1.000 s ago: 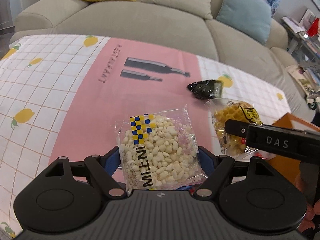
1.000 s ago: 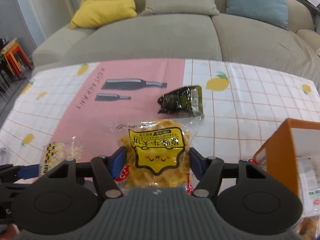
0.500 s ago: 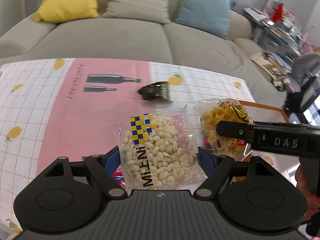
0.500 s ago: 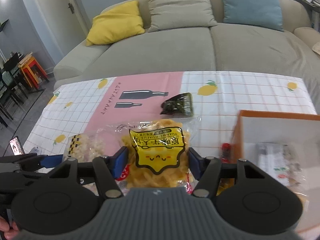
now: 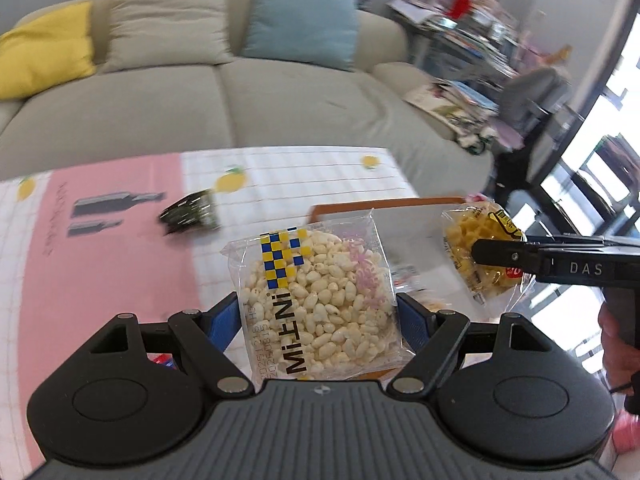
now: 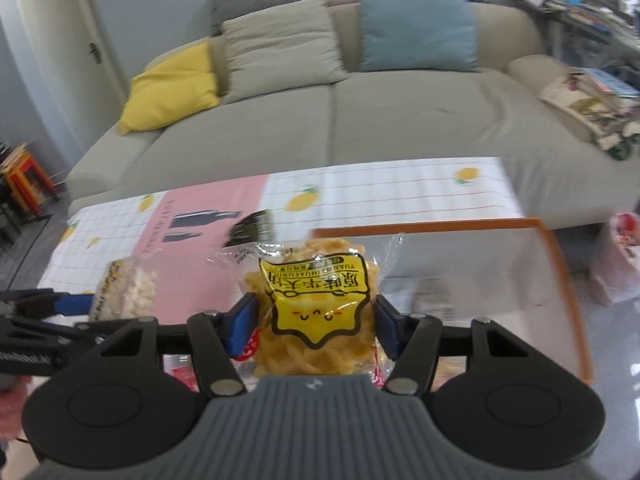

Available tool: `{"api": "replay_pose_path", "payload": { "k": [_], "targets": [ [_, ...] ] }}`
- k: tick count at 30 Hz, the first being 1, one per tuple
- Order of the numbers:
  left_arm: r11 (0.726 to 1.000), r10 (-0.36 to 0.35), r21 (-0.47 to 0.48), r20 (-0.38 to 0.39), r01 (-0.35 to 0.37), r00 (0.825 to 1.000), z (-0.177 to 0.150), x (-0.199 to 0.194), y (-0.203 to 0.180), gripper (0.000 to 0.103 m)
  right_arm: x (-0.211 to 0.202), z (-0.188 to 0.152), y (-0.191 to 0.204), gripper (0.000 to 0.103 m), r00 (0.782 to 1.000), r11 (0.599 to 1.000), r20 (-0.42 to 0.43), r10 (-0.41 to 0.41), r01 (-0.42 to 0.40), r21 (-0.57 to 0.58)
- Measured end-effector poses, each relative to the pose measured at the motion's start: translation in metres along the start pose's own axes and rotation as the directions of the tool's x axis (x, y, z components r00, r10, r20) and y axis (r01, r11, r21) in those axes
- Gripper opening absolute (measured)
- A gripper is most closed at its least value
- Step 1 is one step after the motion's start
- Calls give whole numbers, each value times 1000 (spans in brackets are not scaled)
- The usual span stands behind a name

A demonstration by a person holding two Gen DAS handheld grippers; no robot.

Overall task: Organize snacks
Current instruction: 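Carry both bags over the orange box, then open both tools to drop the bags into the box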

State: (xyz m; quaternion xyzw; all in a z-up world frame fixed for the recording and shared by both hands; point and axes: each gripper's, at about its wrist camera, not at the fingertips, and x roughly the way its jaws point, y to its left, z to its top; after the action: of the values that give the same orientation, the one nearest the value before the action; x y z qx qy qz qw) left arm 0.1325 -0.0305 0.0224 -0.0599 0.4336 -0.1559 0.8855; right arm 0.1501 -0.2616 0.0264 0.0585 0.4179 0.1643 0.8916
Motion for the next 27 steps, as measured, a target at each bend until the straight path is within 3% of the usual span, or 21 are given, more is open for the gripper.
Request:
{"api": "replay_pose_path", "payload": {
  "k": [7,15,27],
  "targets": [
    [985,-50,163,-63,60,997,21,44,-57,92,-15,2,-66,60,998,997,-16,-68,69,47],
    [962,-62,254,-151,100,987,28,100,-92,92,30,-3,-112,60,981,992,-151,-122,126,20],
    [972,-79,196,-249,130,965,26,157,-99,93,108,-9,-139,60,892,968,-378,-248,219,-119]
  ]
}}
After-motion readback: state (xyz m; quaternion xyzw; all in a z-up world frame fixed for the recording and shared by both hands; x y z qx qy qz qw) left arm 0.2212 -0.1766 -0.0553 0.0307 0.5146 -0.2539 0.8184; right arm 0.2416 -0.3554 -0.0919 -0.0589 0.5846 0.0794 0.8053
